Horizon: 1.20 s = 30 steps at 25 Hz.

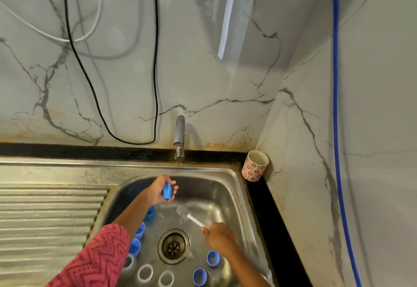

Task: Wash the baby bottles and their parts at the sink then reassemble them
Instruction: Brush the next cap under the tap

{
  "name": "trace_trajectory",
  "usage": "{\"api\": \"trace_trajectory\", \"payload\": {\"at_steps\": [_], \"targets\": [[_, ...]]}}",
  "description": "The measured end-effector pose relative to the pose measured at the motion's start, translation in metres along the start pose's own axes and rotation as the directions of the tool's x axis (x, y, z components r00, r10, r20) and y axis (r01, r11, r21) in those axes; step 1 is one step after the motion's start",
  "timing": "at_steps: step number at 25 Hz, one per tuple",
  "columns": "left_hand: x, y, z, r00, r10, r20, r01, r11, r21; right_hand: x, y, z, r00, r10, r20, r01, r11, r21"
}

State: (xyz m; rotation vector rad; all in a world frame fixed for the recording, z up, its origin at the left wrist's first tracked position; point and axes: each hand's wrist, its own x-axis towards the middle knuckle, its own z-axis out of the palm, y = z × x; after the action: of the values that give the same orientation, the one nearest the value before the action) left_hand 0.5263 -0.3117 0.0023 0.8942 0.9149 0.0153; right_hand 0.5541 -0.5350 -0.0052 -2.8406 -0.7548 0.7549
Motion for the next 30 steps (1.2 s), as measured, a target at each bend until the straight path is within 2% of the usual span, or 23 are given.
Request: {"api": "trace_trajectory", "payload": {"at_steps": [4, 7, 10, 13, 16, 18, 21, 26, 30], "targets": [[-0.025, -0.019, -0.013, 0.996, 0.078, -0.041, -0.080, 0.996, -0.045, -0.022, -0.004, -0.009, 0.979, -0.104, -0.175, 0.116, 0.992, 0.058], [-0.040, -0.016, -0.021, 0.992, 0.086, -0.095, -0.093, 0.993, -0.070, -0.039, -0.014, -0.016, 0.941, -0.258, -0.218, 0.237, 0.964, -0.117], [-0.054, -0.005, -0.019, 0.999, 0.038, -0.026, -0.041, 0.991, -0.126, -0.058, -0.025, -0.024, 0.904, -0.321, -0.283, 0.241, 0.928, -0.284], [-0.068, -0.002, -0.010, 0.995, 0.096, 0.015, -0.093, 0.986, -0.136, -0.066, -0.035, -0.025, 0.911, -0.256, -0.323, 0.166, 0.946, -0.279], [-0.070, -0.009, -0.006, 0.972, 0.236, 0.005, -0.236, 0.972, 0.008, -0.081, -0.042, -0.009, 0.954, -0.136, -0.268, 0.111, 0.988, -0.104], [-0.074, -0.006, -0.001, 0.953, 0.296, 0.070, -0.302, 0.949, 0.092, -0.093, -0.046, -0.004, 0.957, -0.126, -0.263, 0.117, 0.992, -0.049], [-0.082, 0.002, -0.002, 0.945, 0.307, 0.113, -0.320, 0.939, 0.128, -0.104, -0.053, -0.018, 0.943, -0.144, -0.299, 0.129, 0.989, -0.071], [-0.091, 0.005, -0.010, 0.945, 0.317, 0.076, -0.319, 0.948, 0.018, -0.094, -0.058, -0.034, 0.923, -0.106, -0.369, 0.088, 0.994, -0.066], [-0.097, 0.016, -0.005, 0.905, 0.383, 0.185, -0.414, 0.893, 0.178, -0.095, -0.062, -0.006, 0.929, -0.053, -0.365, 0.063, 0.998, 0.014]]}}
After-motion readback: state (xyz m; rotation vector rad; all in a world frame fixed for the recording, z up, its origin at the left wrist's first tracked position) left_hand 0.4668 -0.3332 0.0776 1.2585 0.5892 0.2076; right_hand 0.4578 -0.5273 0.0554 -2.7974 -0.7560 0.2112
